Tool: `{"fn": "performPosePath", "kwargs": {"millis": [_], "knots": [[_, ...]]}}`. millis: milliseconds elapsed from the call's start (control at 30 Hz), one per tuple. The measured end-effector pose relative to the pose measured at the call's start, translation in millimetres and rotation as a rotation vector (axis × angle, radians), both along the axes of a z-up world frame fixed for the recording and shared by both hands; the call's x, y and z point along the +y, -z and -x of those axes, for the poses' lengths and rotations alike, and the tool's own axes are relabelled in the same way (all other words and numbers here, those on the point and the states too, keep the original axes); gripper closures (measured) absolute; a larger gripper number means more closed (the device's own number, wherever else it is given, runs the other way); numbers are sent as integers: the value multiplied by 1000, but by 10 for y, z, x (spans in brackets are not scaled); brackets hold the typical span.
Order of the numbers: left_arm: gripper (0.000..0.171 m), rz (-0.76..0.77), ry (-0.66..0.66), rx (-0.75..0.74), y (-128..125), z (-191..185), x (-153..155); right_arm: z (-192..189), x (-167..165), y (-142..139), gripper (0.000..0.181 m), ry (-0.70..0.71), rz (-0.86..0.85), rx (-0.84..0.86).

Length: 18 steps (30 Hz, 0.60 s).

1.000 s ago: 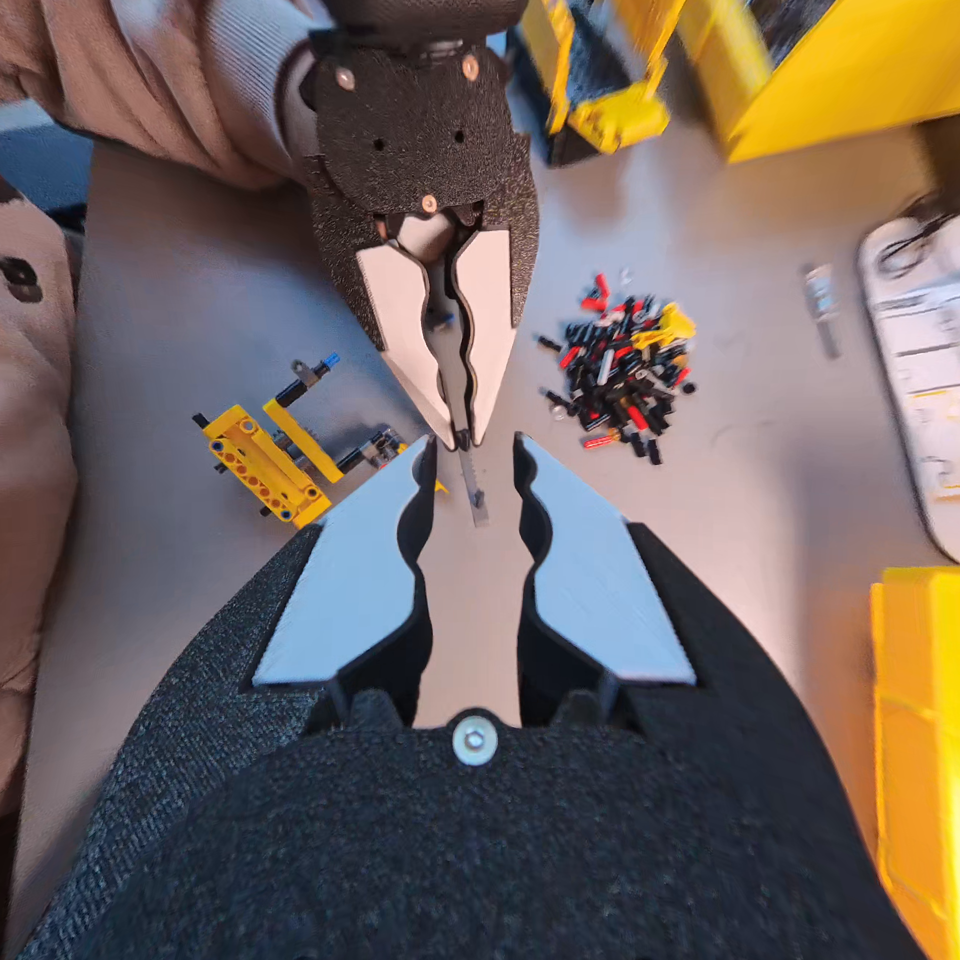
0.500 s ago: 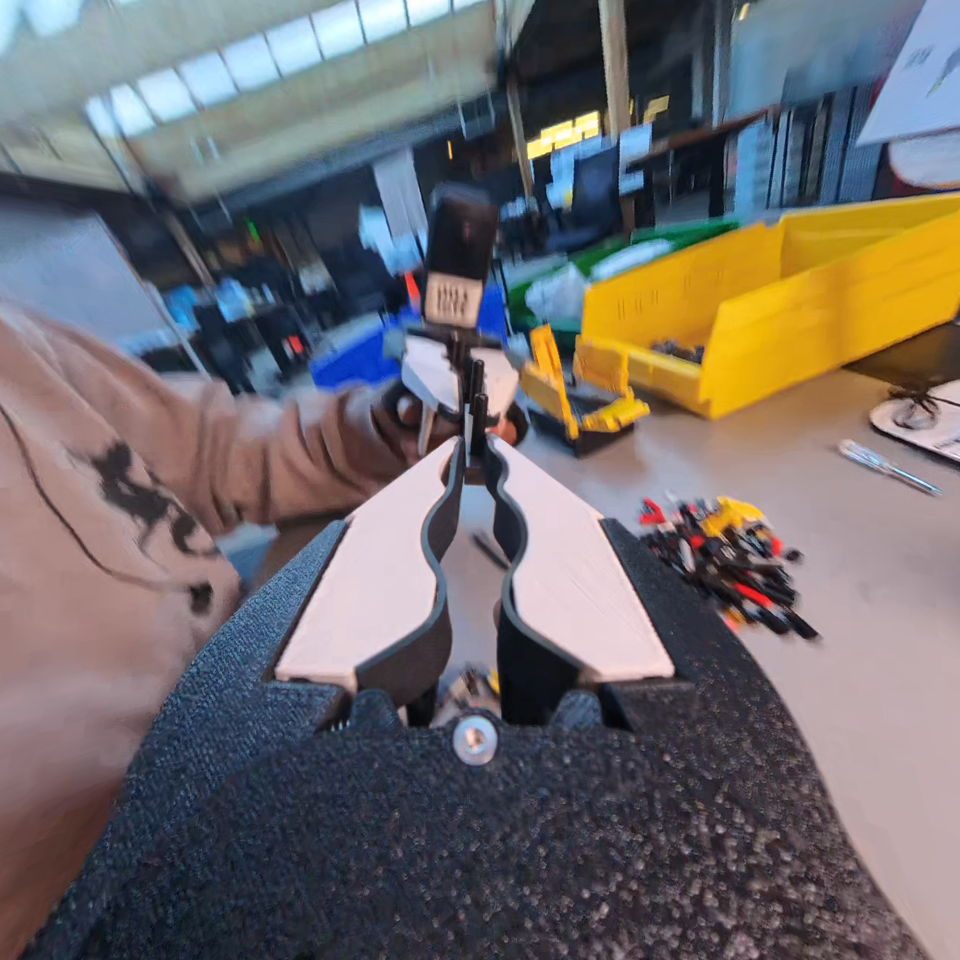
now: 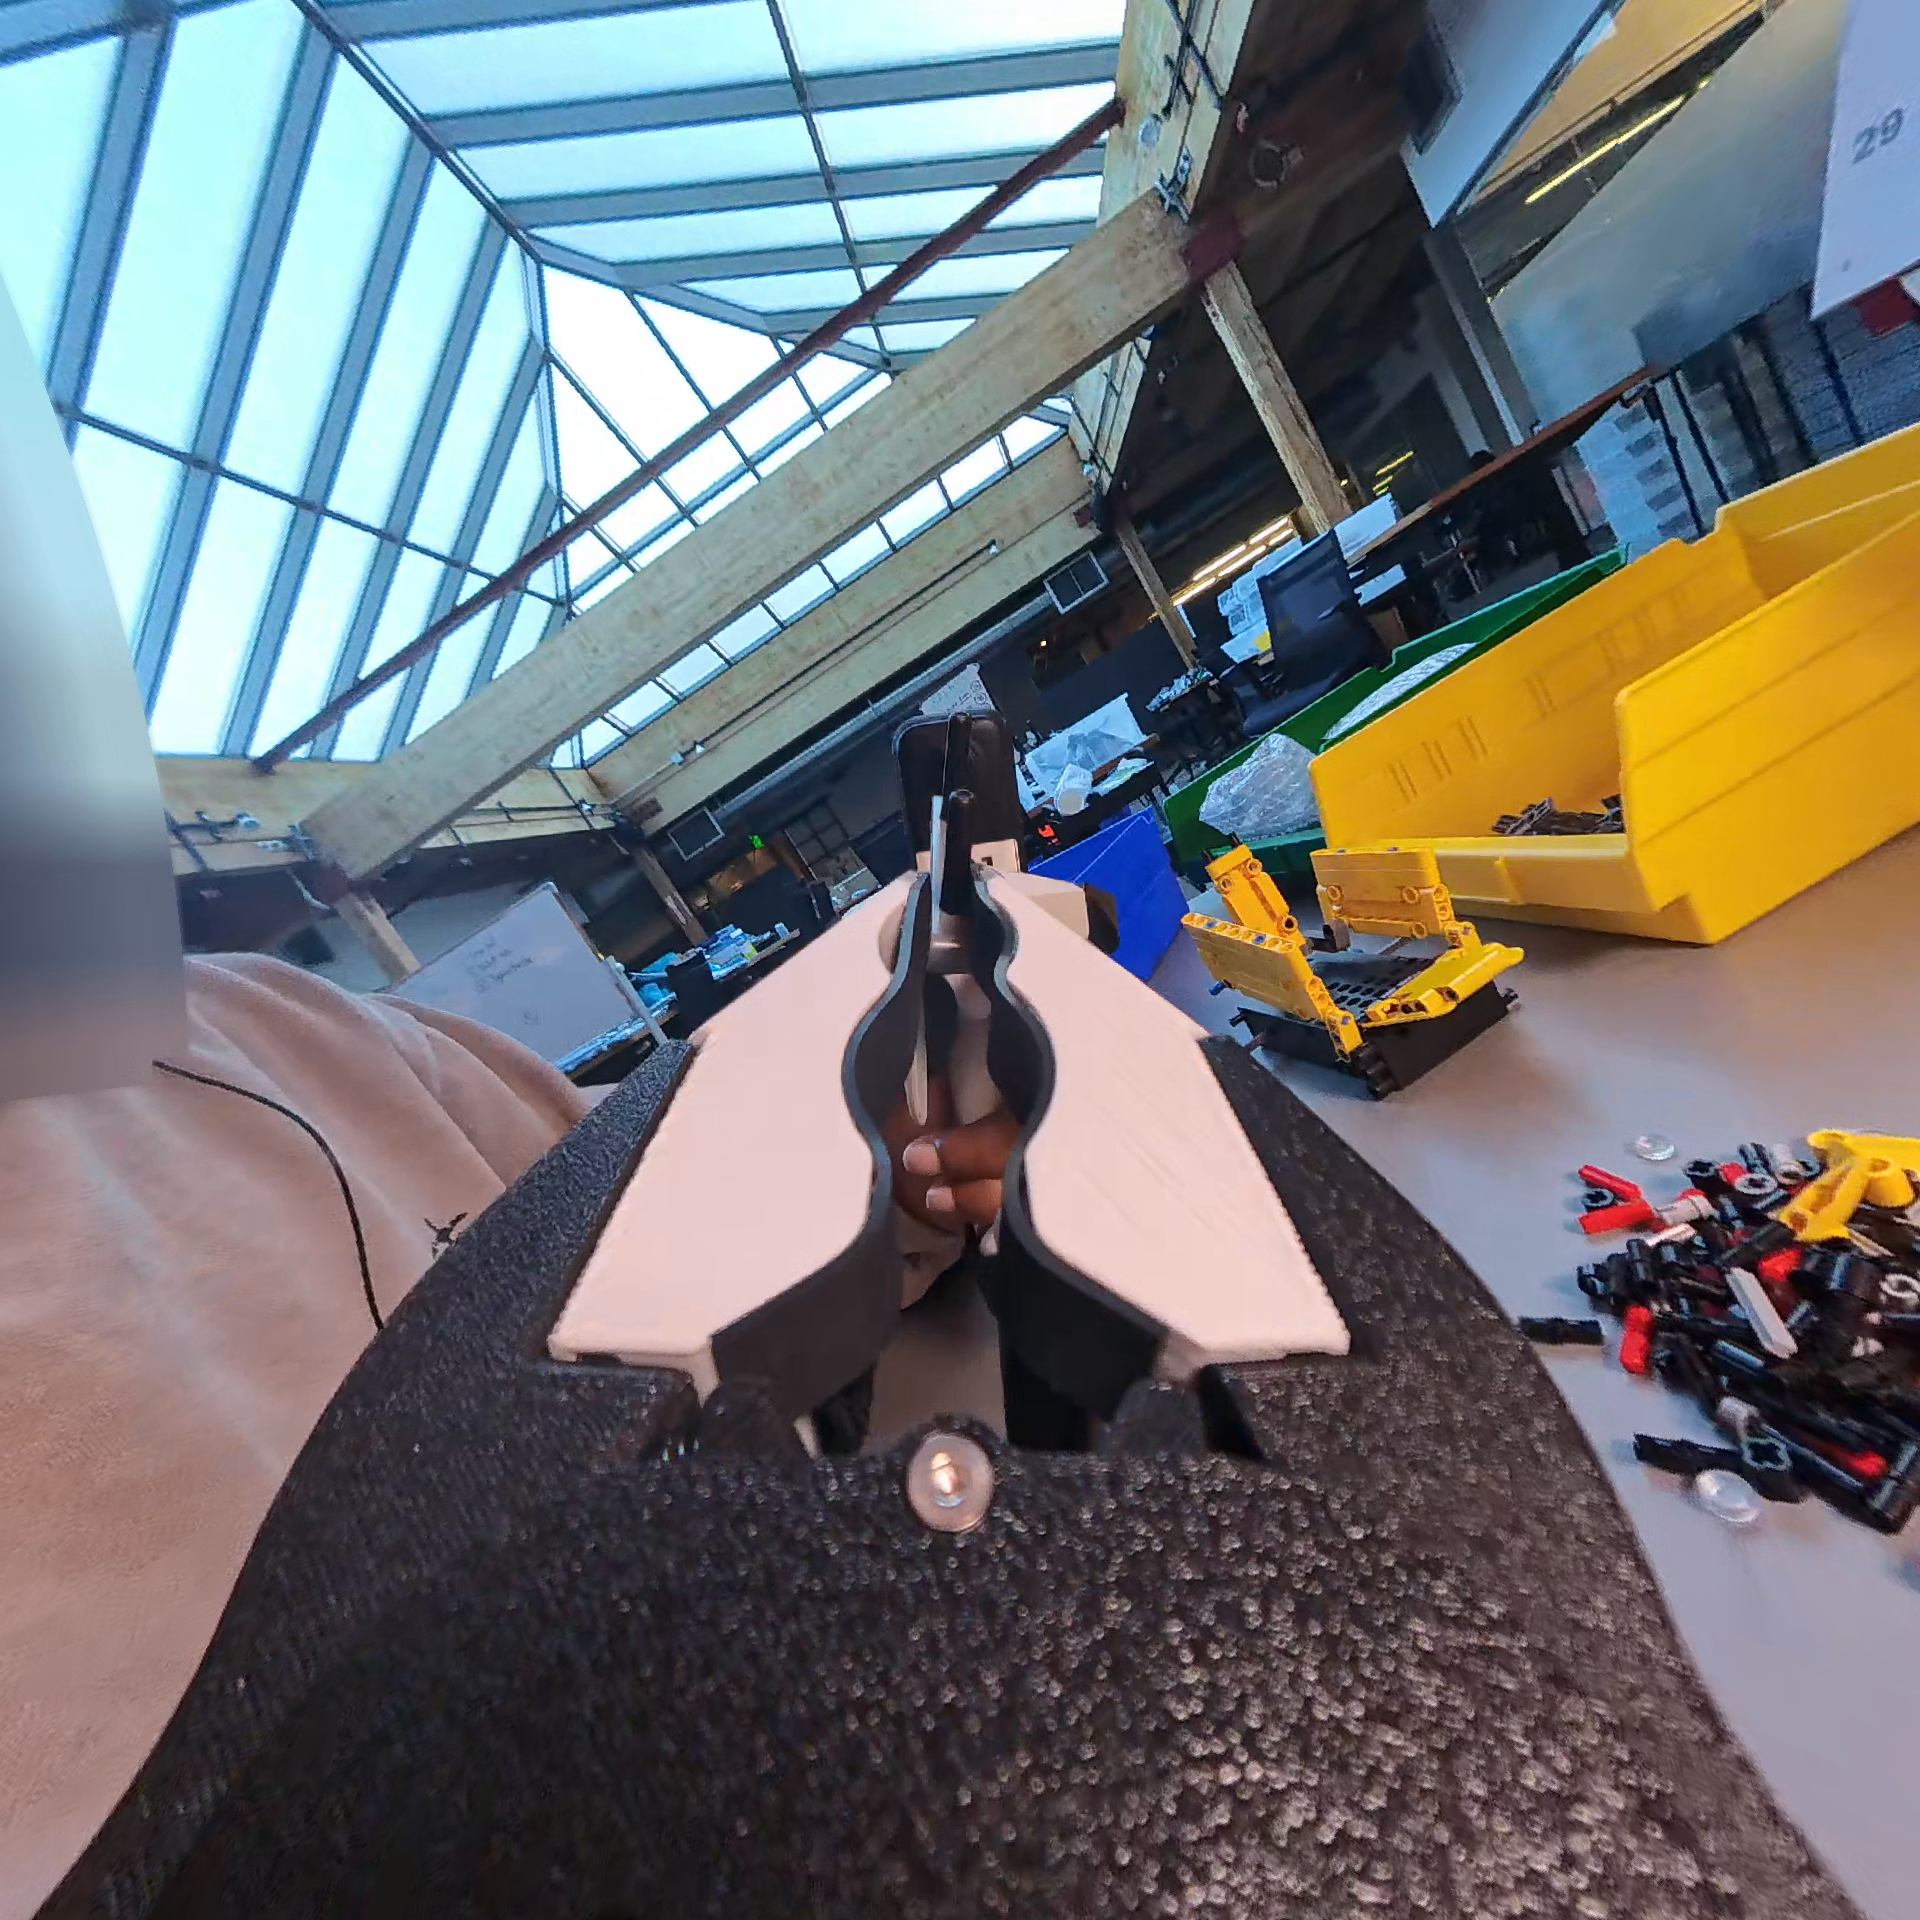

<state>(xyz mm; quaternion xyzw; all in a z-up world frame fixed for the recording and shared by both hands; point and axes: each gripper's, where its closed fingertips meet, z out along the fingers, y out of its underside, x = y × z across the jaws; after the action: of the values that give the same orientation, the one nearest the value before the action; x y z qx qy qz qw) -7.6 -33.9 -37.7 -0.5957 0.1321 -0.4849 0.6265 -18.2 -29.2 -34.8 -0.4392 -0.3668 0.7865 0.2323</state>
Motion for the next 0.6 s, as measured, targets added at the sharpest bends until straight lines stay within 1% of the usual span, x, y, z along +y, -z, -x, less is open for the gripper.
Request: {"fn": "performPosePath", "kwargs": {"millis": [100, 167, 200, 267, 367, 433, 533, 600], "knots": [[166, 5, -1, -15, 31, 2, 19, -2, 20, 33, 176, 2, -10, -7], [167, 3, -2, 11, 51, -8, 19, -13, 23, 39, 176, -5, -18, -1], [167, 2, -7, 27, 61, -10, 23, -20, 34, 37, 175, -5, -10, 5], [166, 10, -7, 12, 61, -2, 31, -26, 73, 24, 166, -3, 24, 16], [166, 26, -5, 23, 118, -17, 56, -9, 71, 47, 173, 0, 13, 9], [167, 39, 1, 15, 133, -35, 67, 5, 91, 62, 179, 29, -8, 7], [166, 41, -17, 27, 148, -37, 85, 0, 112, 81, 180, 41, -33, 2], [158, 29, -36, 26, 125, -12, 88, 12, 86, 111, 179, 33, -43, -13]]}}
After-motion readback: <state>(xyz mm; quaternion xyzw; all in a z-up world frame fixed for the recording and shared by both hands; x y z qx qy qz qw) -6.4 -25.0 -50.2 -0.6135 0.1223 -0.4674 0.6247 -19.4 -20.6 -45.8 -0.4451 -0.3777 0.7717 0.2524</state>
